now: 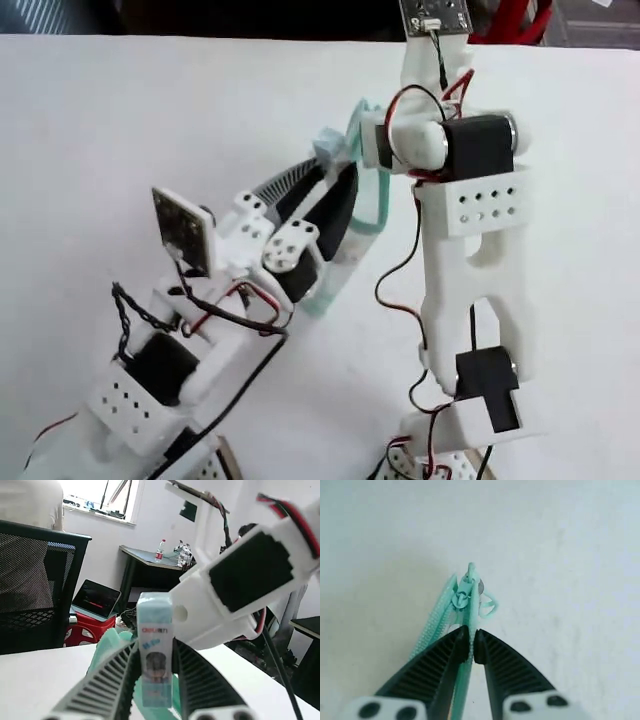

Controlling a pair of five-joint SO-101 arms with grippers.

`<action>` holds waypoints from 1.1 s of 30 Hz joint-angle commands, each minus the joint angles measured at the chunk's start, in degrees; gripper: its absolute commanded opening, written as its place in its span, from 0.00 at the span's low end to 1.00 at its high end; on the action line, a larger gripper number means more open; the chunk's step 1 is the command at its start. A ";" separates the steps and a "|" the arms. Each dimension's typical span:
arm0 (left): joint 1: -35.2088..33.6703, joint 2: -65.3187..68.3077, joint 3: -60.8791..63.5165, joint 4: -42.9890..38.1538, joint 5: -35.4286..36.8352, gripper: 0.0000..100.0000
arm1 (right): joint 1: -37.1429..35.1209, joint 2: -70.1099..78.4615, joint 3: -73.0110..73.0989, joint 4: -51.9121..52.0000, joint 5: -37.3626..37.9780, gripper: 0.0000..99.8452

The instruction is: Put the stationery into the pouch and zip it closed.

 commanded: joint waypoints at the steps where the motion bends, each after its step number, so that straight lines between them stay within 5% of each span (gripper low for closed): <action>1: -2.68 -2.59 -5.45 2.20 5.36 0.06 | -0.57 -4.09 -0.97 0.57 -0.26 0.02; 14: -2.42 -3.03 -4.31 1.85 5.54 0.06 | -2.86 -15.43 5.80 0.48 0.00 0.02; 25: -2.86 -1.80 2.81 -9.14 5.19 0.06 | -2.51 -15.43 11.78 -1.98 3.16 0.02; 33: -2.86 14.90 -0.53 -18.46 5.27 0.06 | -1.19 -15.78 11.69 -2.33 3.34 0.02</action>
